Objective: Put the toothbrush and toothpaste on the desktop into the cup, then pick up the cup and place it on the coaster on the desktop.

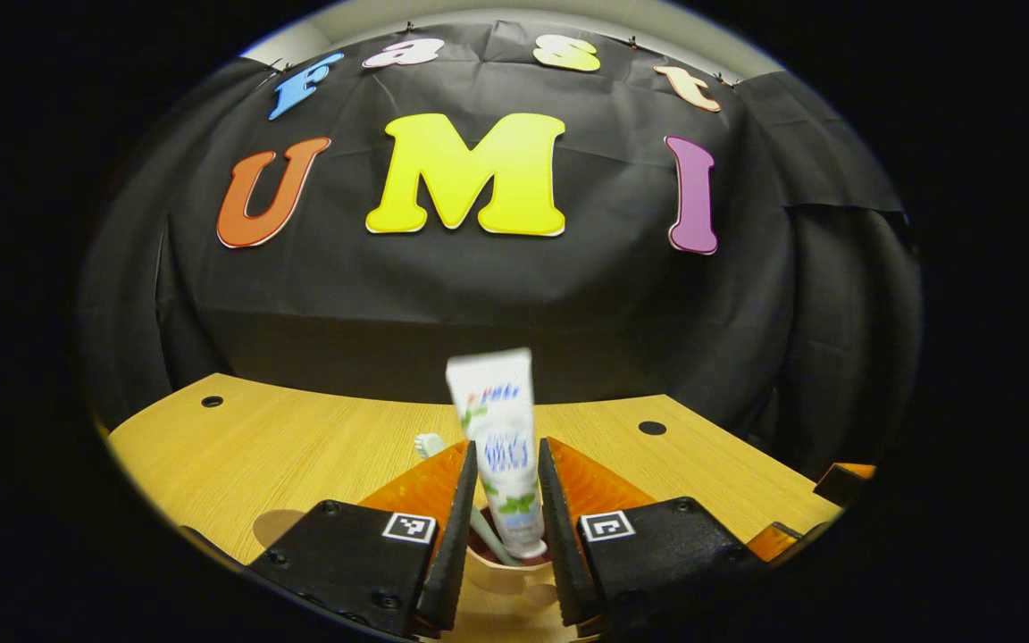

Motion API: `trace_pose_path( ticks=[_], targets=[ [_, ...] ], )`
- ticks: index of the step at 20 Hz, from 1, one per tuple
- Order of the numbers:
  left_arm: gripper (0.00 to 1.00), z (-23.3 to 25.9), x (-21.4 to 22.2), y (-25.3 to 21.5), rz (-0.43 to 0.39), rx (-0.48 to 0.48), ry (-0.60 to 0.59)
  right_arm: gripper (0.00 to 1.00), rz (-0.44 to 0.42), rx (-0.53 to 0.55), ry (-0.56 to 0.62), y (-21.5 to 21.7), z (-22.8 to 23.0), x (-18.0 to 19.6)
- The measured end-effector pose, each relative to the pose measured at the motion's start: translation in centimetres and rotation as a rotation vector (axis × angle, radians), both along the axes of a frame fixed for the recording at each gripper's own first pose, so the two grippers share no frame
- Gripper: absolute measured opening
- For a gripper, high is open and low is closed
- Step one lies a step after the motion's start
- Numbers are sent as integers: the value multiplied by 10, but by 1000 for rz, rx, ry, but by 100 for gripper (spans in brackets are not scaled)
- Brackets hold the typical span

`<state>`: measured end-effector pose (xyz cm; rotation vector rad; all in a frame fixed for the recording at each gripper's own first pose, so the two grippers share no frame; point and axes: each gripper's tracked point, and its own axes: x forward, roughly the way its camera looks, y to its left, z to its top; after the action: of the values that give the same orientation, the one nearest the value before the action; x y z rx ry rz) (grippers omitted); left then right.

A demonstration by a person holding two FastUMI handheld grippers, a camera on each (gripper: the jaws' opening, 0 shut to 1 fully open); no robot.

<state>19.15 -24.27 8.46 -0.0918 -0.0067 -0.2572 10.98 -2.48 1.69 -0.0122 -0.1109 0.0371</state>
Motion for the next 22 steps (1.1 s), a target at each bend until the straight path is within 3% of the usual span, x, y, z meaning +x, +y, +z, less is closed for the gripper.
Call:
trace_pose_path(
  ticks=[8,17,22],
  targets=[
    [46,-4,-19,11,-20,28,15,95,15,25,64,6,-13,3],
    [87,3,-74,70,5,64,-62,98,115,23,216,48,-26,12],
    [94,-11,-105,116,55,96,-61,96,130,-41,253,77,-12,21]
  ],
)
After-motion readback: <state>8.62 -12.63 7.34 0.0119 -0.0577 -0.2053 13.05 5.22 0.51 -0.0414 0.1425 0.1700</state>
